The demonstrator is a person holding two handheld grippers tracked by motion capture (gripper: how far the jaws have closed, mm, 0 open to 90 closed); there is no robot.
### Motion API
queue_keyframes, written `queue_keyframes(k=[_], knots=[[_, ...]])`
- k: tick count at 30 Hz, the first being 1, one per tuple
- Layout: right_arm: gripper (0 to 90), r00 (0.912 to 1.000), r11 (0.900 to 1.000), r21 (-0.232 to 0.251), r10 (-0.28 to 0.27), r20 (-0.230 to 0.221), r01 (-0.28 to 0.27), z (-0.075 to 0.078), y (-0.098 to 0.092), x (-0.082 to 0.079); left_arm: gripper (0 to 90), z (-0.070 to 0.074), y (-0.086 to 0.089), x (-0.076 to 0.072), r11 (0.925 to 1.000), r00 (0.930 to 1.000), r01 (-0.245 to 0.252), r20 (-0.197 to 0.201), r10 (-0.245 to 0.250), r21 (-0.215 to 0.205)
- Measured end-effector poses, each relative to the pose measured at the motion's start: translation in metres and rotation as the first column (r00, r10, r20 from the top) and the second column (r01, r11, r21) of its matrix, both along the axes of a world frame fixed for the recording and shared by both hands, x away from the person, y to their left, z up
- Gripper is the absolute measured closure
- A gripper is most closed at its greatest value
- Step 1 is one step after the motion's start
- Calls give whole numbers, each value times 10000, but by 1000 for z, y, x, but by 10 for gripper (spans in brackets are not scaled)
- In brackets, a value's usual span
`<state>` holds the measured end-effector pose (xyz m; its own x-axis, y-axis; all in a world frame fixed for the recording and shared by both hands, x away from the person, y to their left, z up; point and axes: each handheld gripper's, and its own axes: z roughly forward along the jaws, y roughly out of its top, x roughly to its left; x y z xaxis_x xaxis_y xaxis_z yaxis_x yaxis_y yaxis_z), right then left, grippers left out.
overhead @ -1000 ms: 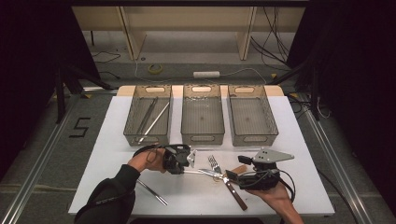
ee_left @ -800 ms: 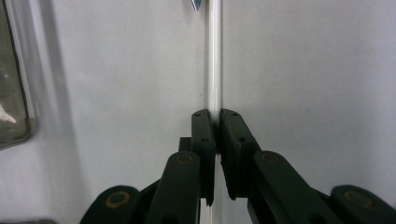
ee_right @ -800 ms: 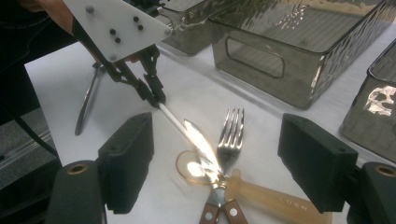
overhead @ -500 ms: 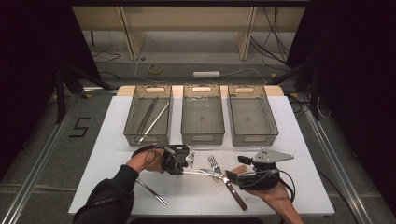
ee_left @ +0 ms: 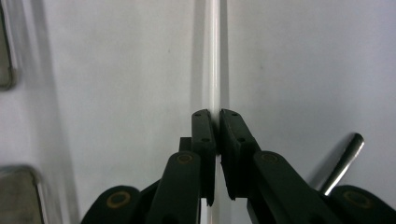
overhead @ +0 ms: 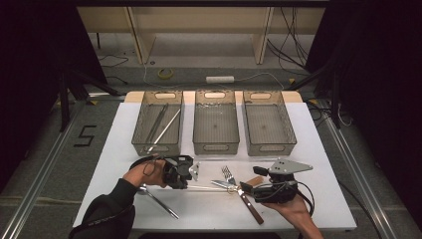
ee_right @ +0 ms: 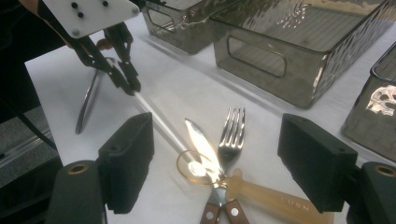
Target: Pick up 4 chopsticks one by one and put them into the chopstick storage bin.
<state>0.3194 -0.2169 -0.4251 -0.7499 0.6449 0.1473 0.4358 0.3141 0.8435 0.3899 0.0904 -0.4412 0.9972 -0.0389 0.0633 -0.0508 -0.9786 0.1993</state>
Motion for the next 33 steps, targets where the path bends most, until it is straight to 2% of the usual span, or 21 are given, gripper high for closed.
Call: queue_keyframes(k=[2,3,6,13,16,19,30,33], knots=[[281,10000,10000,20,5,4,-5,0,0,0,844,0,4,-2,9998,9998,-173,-90,172,-118],[281,10000,10000,28,10,-14,-10,0,1,0,843,1,7,-3,9998,9998,-173,28,173,-116],[280,10000,10000,12,52,-14,-52,-1,1,0,843,2,12,-4,9995,9996,-292,46,293,-109],[280,10000,10000,20,50,-6,-50,0,1,0,843,8,22,-5,9980,9987,-508,-44,507,-375],[281,10000,10000,27,48,1,-48,-1,1,1,843,9,23,-6,9983,9987,-500,27,501,-313],[280,10000,10000,16,63,14,-63,0,1,0,843,11,25,-7,9982,9985,-538,-68,536,-276],[280,10000,10000,-6,46,-6,-46,-1,1,1,843,24,38,-11,9944,9968,-797,-128,790,-688],[280,10000,10000,-2,37,1,-37,-1,2,1,843,29,40,-11,9923,9966,-816,41,824,-935]])
